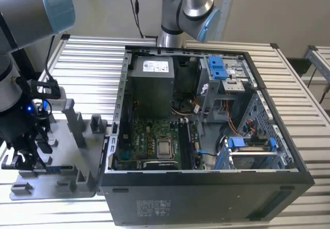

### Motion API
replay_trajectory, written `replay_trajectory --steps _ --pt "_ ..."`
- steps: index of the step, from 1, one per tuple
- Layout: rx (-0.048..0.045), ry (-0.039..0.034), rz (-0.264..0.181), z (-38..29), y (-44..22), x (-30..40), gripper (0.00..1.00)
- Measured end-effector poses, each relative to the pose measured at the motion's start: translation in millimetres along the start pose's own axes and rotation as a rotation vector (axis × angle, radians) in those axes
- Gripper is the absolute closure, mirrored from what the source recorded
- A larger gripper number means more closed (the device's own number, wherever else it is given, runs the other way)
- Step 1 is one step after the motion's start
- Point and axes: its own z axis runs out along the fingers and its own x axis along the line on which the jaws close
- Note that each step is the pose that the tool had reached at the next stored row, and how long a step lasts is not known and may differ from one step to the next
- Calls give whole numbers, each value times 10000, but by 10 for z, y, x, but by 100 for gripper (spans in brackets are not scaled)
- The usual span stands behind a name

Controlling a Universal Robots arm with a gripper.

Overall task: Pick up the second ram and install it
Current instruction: 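Pick up the second ram and move it above second insertion slot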

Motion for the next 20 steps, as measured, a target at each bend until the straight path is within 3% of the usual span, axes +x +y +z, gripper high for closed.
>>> replay_trajectory --steps 20 --pt "65 -1 -187 237 75 28 58"
